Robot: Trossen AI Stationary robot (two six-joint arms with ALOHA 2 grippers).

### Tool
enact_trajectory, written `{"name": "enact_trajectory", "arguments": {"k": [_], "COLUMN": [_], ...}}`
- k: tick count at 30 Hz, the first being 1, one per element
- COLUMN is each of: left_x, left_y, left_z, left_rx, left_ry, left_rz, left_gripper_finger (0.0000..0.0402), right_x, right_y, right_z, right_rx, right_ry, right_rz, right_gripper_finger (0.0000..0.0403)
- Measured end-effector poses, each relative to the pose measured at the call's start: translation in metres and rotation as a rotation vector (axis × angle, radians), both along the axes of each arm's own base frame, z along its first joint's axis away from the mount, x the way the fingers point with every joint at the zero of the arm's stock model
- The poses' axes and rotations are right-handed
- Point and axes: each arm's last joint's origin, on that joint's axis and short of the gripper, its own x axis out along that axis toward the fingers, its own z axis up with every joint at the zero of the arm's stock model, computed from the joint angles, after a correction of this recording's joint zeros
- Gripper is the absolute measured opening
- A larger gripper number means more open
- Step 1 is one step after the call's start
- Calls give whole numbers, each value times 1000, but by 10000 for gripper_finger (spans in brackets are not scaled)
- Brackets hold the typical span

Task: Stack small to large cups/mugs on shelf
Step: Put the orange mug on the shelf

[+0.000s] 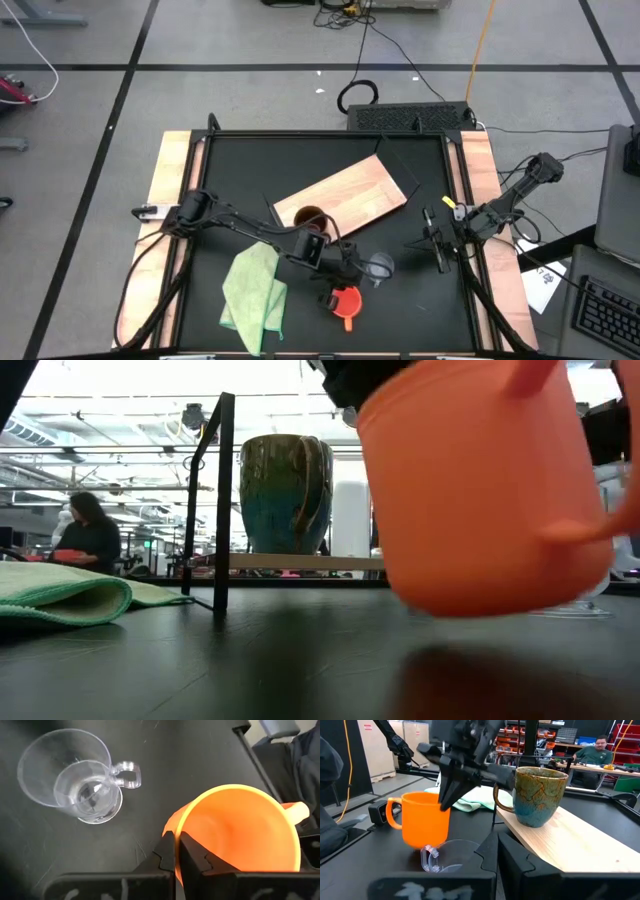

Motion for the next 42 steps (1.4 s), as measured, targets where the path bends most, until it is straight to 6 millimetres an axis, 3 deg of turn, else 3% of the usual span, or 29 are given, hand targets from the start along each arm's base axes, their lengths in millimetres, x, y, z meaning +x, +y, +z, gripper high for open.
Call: {"name": "enact_trajectory", "arguments": {"k": [11, 19, 31, 42], "left_x": [-8, -9, -6, -38], "left_y": [4, 9, 8, 19], "left_z": [43, 46, 58, 111], "left_rx": [-56, -61, 51, 111], "left_ry": [-123, -117, -254, -332], "left_rz": [110, 156, 123, 212], "left_gripper_finger": [3, 3, 3, 3], "right_x": [0, 0, 0, 0], "right_y": [0, 0, 0, 0], "right_z": [0, 0, 0, -1], "right_rx": [0, 0, 7, 3], "right_ry": [1, 0, 2, 8], "right_rz": [-1, -1, -1, -1], "right_gripper_finger": [0, 0, 0, 0]}}
